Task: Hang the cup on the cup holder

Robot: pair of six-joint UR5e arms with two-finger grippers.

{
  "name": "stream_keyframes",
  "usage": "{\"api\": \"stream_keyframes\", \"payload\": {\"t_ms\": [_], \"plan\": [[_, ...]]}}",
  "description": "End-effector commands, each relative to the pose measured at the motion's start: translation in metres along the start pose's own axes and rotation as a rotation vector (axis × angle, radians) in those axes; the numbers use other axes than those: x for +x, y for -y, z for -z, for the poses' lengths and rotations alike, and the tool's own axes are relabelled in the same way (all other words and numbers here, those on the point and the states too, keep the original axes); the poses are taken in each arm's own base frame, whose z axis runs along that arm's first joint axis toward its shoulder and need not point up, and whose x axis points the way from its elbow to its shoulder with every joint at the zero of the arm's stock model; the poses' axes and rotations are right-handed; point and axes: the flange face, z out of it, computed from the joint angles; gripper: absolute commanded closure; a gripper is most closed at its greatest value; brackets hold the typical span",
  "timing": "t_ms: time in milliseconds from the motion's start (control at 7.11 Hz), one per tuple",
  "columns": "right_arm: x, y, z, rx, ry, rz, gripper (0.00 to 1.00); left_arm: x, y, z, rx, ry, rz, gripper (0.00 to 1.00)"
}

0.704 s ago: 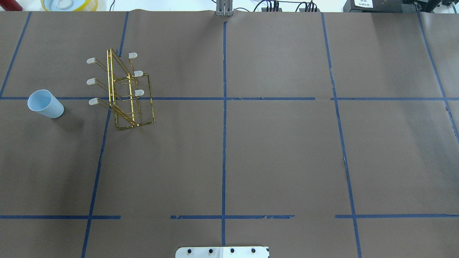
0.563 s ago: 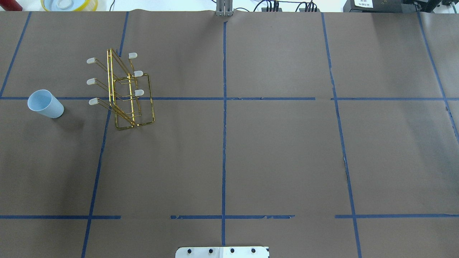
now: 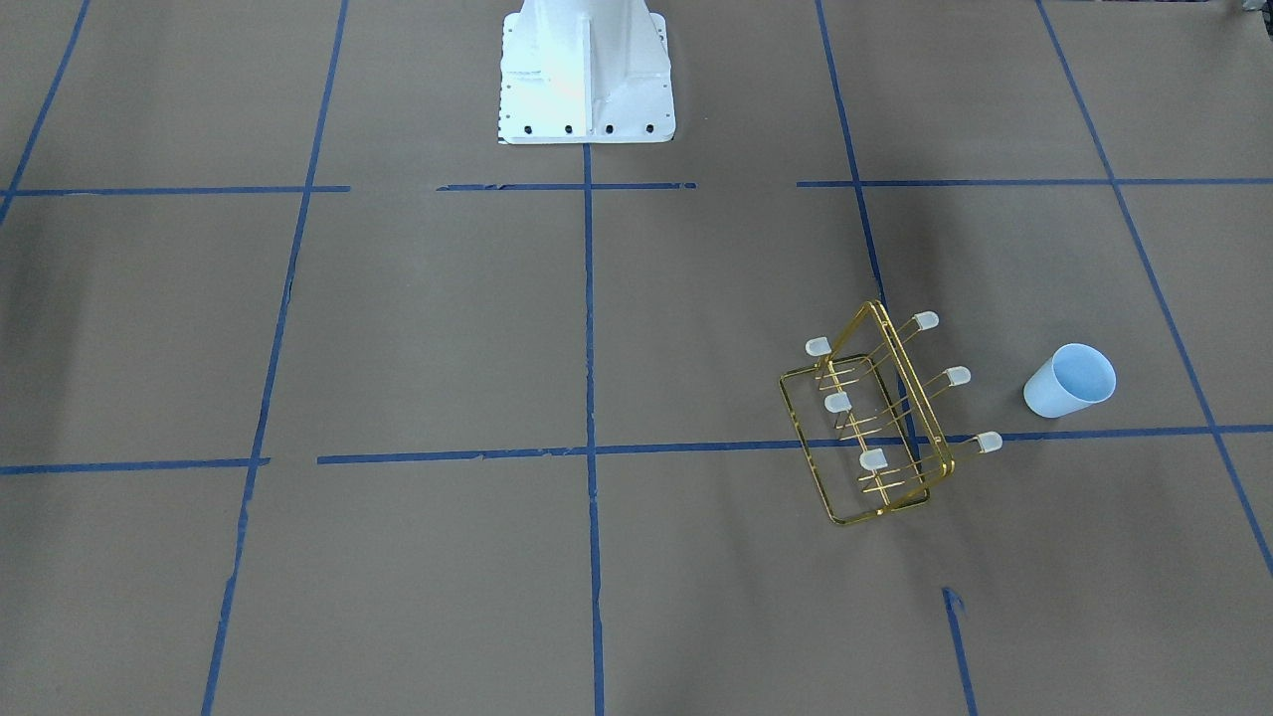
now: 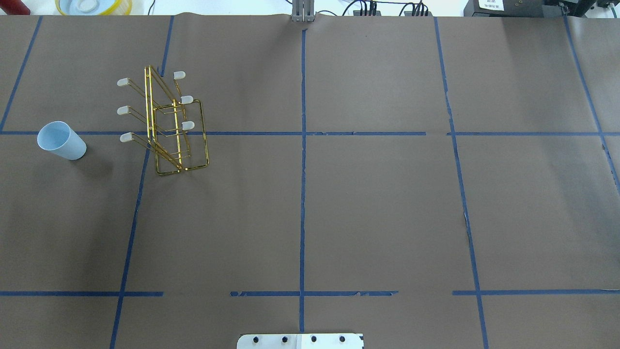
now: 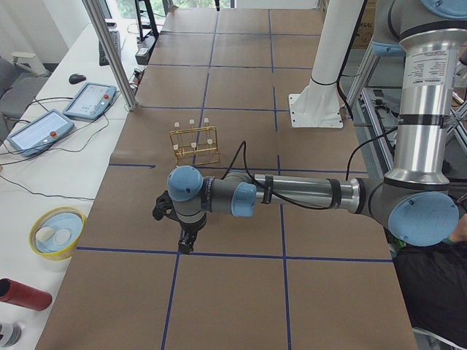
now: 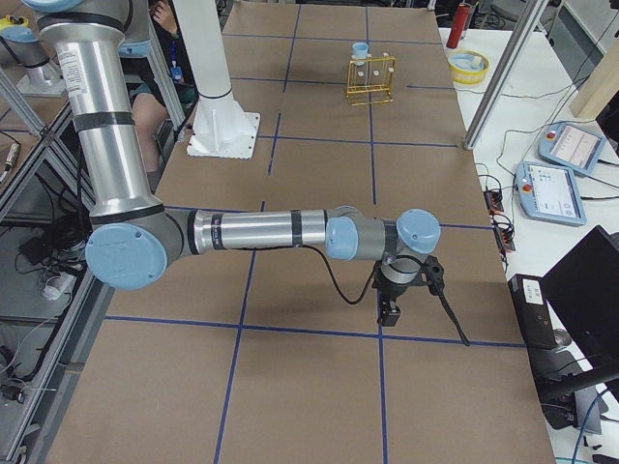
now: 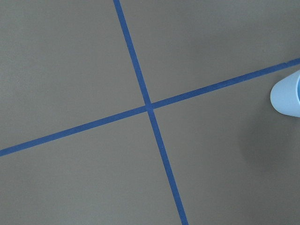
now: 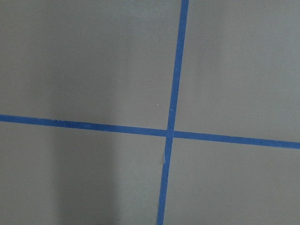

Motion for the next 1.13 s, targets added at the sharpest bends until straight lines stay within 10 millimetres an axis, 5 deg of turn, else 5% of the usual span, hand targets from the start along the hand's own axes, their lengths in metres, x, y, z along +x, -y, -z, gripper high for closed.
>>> {"api": "stream_keyframes", "payload": {"t_ms": [0, 985], "plan": [[0.0, 0.0, 0.0, 0.0, 0.0, 0.0, 0.0, 0.002, 0.003, 0.003, 0.006, 0.001, -0.006, 0.0], [0.0, 0.0, 0.0, 0.0, 0.0, 0.0, 0.0, 0.029, 0.054, 0.043, 0.125, 0.027, -0.001, 0.0]]}}
